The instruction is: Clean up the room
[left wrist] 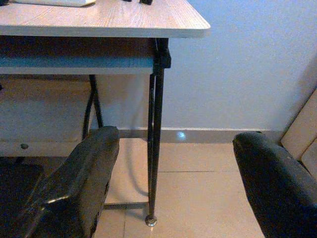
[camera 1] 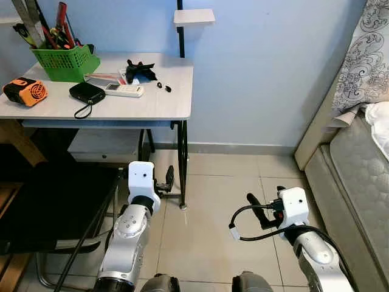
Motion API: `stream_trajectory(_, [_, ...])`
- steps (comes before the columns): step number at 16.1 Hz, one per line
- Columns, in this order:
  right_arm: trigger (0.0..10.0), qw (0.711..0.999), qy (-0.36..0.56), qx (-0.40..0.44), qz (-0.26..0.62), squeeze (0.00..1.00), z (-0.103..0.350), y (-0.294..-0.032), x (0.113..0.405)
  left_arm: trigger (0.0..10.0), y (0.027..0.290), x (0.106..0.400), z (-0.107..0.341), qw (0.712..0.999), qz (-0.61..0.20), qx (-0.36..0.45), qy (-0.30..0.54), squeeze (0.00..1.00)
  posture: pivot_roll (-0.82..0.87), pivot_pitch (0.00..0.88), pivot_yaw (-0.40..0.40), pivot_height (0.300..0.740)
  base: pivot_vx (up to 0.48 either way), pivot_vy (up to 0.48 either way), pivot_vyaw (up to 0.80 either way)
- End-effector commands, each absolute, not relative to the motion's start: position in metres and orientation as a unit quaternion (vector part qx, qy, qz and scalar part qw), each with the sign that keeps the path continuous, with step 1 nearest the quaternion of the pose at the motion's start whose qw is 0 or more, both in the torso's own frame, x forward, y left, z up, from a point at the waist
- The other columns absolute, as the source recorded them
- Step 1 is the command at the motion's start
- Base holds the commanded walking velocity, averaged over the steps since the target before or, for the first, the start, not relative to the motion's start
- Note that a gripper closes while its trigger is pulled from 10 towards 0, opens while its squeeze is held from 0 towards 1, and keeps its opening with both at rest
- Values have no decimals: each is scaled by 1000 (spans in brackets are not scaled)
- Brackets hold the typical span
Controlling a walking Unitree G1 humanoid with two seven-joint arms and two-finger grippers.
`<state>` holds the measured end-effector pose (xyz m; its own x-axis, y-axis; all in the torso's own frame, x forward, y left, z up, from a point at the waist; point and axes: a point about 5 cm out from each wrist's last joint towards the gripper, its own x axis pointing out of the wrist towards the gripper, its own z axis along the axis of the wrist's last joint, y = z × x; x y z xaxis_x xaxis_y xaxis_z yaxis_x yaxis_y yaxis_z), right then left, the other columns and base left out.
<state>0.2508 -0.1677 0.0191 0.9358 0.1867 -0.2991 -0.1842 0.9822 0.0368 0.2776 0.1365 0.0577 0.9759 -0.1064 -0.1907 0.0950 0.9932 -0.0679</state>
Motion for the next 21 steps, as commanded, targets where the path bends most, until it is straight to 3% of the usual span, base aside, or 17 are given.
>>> stream_trajectory(1, [10000,993,83,58,56,1000,54,-151,286,10000,135,302,89,997,-68,-22,28,1000,-98,0,12,695,0,0,0])
stream_trajectory(3, [10000,996,49,74,6,1000,62,-168,287,10000,136,311,106,998,-66,6,-7,1000,-106,0,11,695,0,0,0])
stream_trajectory(5, [10000,996,56,67,20,1000,62,-167,289,10000,130,314,107,996,-83,28,-5,1000,-109,0,12,695,0,0,0])
stream_trajectory(6, [10000,996,71,55,15,0,56,-169,283,10000,131,311,103,997,-79,25,-2,0,-101,0,17,695,0,0,0])
stream_trajectory(7, [10000,997,73,37,16,0,54,-173,269,10000,131,301,99,997,-79,1,2,0,-96,0,25,695,0,0,0])
stream_trajectory(8, [10000,996,89,13,21,1000,45,-185,242,10000,123,272,74,990,-129,9,50,988,-117,0,40,695,0,0,0])
stream_trajectory(9, [10000,994,107,14,5,1000,35,-192,233,10000,125,262,57,986,-143,5,79,1000,-119,0,39,695,0,0,0])
stream_trajectory(10, [10000,995,102,19,-10,1000,36,-187,245,10000,131,285,69,992,-110,10,60,1000,-129,0,52,695,0,0,0])
stream_trajectory(11, [10000,995,91,-1,27,0,41,-175,251,10000,130,292,80,990,-133,-3,42,0,-131,0,56,695,0,-322,0])
stream_trajectory(13, [10000,995,100,-5,16,0,43,-171,263,10000,128,300,85,990,-138,18,30,0,-146,0,61,695,0,-456,-716])
stream_trajectory(15, [10000,995,100,-5,10,0,43,-174,264,10000,120,301,87,988,-155,-9,21,0,-156,0,58,695,0,0,-653])
stream_trajectory(17, [10000,995,98,-16,18,0,44,-169,264,10000,113,301,87,983,-181,-15,17,0,-160,0,51,695,0,480,-650])
stream_trajectory(21, [10000,995,100,-19,13,0,44,-167,269,10000,122,309,84,985,-171,20,25,0,-164,0,59,679,0,0,-555])
